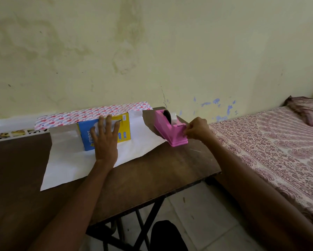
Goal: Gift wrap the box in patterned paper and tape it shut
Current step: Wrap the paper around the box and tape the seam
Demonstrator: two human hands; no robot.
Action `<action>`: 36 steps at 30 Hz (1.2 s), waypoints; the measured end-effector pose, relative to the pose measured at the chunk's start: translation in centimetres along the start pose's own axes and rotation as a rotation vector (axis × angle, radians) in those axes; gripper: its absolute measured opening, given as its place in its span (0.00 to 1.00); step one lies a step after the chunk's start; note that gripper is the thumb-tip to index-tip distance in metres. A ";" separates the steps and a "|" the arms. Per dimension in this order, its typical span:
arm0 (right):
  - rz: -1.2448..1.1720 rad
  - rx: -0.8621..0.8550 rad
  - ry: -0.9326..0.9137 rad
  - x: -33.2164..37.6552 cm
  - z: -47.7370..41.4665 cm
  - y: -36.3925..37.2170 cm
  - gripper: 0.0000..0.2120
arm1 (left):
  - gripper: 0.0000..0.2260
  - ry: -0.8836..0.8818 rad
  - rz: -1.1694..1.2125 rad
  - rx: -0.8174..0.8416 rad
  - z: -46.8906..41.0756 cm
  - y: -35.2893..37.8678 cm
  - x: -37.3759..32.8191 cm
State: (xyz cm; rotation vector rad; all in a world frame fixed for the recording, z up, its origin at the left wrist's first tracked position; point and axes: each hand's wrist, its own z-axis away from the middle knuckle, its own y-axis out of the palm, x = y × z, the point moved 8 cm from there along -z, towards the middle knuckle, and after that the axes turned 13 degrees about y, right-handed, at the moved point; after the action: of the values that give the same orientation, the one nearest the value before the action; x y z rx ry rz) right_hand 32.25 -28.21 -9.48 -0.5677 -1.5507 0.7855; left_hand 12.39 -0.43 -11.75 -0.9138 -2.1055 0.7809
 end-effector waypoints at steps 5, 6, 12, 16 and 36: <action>-0.228 0.003 -0.075 0.9 2.8 -0.7 0.05 | 0.47 -0.003 0.014 0.000 -0.1 -0.2 -0.1; -0.332 0.089 -0.071 1.4 3.4 -0.2 0.04 | 0.48 -0.005 0.010 0.010 0.0 -0.1 -0.1; -0.702 0.352 -0.076 5.0 5.7 2.0 0.04 | 0.41 -0.015 0.003 -0.057 0.2 -0.4 -0.2; -0.863 0.449 -0.109 7.9 6.8 3.9 0.05 | 0.40 -0.023 -0.028 -0.058 0.3 -0.4 -0.4; -0.874 0.476 0.271 19.0 3.1 12.1 0.08 | 0.47 -0.015 0.016 -0.219 -0.3 -0.3 0.1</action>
State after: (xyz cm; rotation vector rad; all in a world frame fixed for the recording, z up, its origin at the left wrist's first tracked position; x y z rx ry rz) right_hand 25.64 -6.67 -6.28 0.3447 -1.1314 0.3458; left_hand 12.49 -0.47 -11.34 -1.0436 -2.2309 0.5738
